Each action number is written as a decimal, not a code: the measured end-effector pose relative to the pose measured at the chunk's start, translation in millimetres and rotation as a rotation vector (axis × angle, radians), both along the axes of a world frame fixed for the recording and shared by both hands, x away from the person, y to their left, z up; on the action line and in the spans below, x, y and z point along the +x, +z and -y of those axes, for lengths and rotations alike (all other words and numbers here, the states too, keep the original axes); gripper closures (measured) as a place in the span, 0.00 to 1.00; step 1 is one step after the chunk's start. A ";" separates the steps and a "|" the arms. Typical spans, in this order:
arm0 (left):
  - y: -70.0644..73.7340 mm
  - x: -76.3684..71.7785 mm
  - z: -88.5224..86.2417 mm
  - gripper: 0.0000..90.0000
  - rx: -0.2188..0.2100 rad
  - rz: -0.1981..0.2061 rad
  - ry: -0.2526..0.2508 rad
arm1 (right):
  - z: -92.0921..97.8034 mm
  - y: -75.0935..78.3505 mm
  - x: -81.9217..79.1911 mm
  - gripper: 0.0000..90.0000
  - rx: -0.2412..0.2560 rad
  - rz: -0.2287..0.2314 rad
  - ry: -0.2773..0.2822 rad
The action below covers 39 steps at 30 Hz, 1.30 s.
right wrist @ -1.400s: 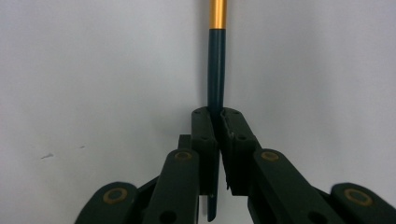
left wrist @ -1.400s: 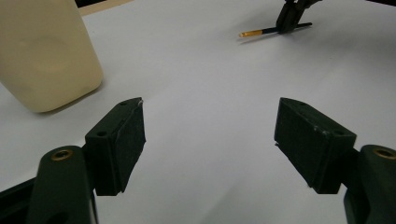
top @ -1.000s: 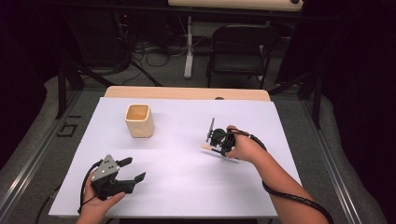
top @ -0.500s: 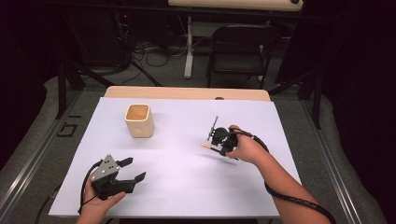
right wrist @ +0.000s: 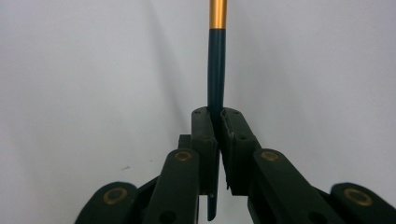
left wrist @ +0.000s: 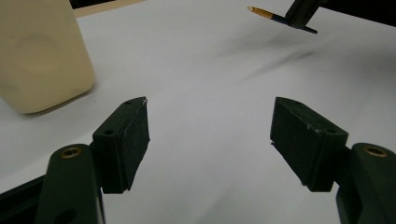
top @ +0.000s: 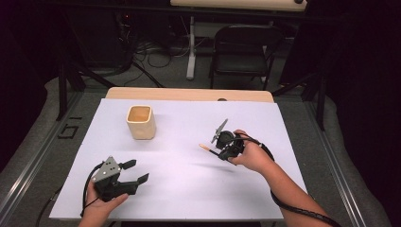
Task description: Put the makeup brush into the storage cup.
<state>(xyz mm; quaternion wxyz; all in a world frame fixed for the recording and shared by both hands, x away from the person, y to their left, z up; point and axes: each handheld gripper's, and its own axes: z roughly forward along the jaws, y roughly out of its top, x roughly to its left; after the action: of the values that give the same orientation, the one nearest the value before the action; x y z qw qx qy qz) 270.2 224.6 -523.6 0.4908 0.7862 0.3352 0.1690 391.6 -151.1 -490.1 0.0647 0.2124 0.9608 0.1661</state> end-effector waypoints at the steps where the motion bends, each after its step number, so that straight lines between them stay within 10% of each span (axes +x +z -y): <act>1: 0.1 0.1 0.9 0.32 0.001 0.003 0.003 | 0.2 0.8 -3.1 0.94 0.020 0.004 0.003; 39: 15.8 23.8 53.6 0.28 -0.054 -0.015 -0.060 | 0.6 -12.5 -41.2 0.94 0.382 0.108 -0.041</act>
<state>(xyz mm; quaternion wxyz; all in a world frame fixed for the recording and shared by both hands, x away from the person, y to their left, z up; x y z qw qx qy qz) 294.1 171.1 -507.8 0.5143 0.7835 0.3197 0.1393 350.4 -151.7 -502.5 0.0780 0.2310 0.9025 0.3549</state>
